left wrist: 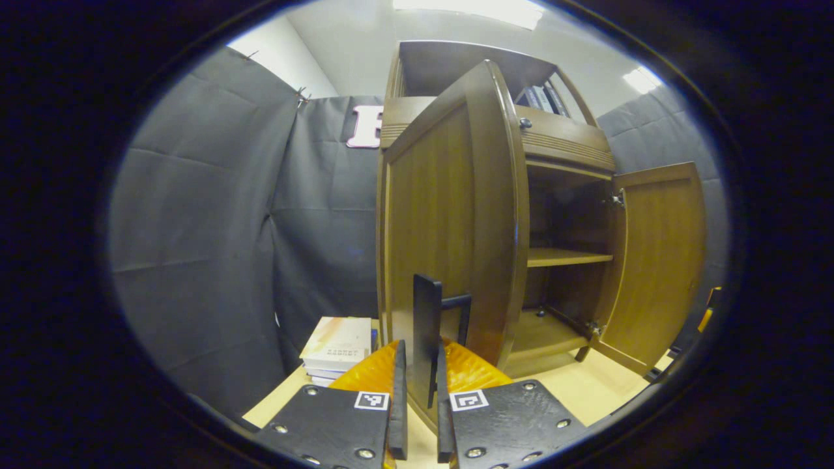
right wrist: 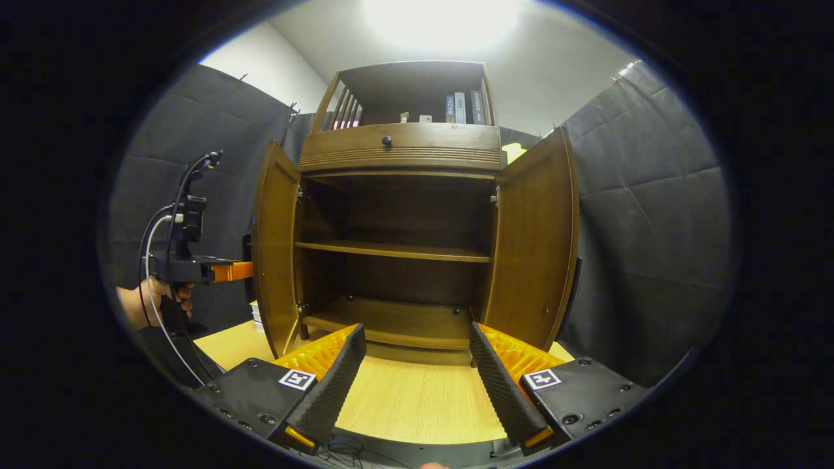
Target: Open the right door of the double-door shoe cabinet with the right hand, and open the left door with the left hand.
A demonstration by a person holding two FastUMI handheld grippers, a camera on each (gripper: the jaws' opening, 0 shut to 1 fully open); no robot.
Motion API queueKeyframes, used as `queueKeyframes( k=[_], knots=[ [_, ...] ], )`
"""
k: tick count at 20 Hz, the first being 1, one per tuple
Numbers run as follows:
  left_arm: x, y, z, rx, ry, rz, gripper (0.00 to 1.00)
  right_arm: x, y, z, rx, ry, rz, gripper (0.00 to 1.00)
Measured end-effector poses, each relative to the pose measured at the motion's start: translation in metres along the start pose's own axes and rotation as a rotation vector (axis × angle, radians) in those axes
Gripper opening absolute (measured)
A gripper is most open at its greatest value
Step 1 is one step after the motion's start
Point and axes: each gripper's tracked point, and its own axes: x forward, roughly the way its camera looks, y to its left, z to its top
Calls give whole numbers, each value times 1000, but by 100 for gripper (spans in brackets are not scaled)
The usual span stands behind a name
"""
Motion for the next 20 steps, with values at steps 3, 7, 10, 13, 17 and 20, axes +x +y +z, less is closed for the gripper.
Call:
queueKeyframes(
  k=[3,7,10,13,17,20],
  knots=[
    [-3,6,-1,2,-1,16,17,1,3,-1,-1,2,3,100],
    [-11,38,-2,8,-2,54,18,1,9,2,3,-4,6,100],
    [-16,52,-2,1,-1,72,20,2,16,5,2,-10,15,100],
    [-25,69,4,12,-12,97,17,0,23,8,0,-15,20,97],
    [-43,92,4,25,-21,134,18,-4,23,12,-10,-33,8,97],
    [-58,115,3,36,-20,188,19,-6,21,13,4,-38,2,100]
  ],
)
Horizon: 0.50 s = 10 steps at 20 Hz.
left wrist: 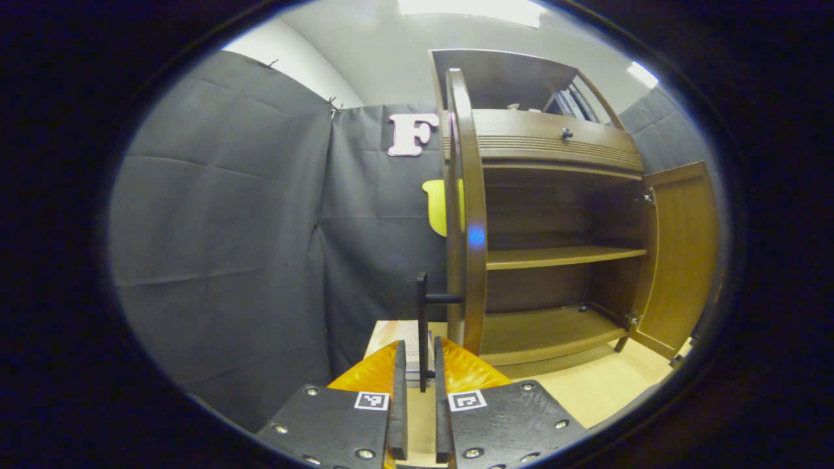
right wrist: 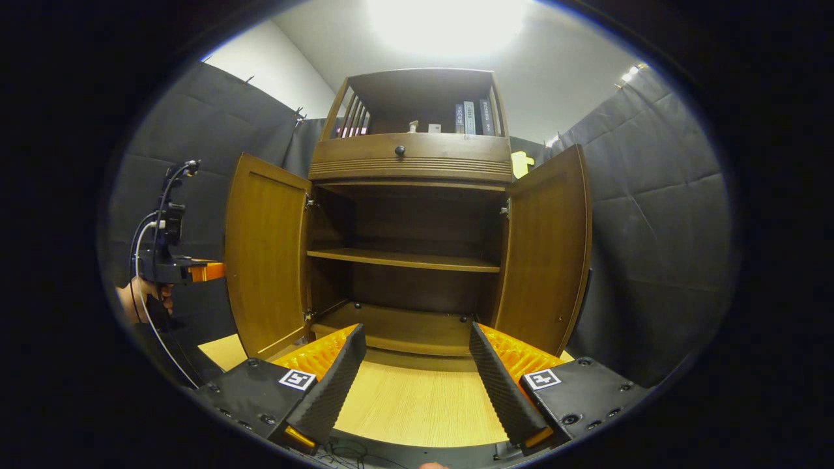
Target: Open the right door of the double-door shoe cabinet with the right hand, and open the left door with the left hand.
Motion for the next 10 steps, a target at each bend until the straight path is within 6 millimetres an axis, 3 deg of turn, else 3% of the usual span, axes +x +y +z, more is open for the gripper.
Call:
queueKeyframes(
  k=[5,10],
  knots=[
    [-21,22,4,-8,-5,50,18,0,-14,9,20,-17,-11,100],
    [-66,1,26,4,-41,38,19,-17,-32,26,22,-34,-5,100]
  ],
)
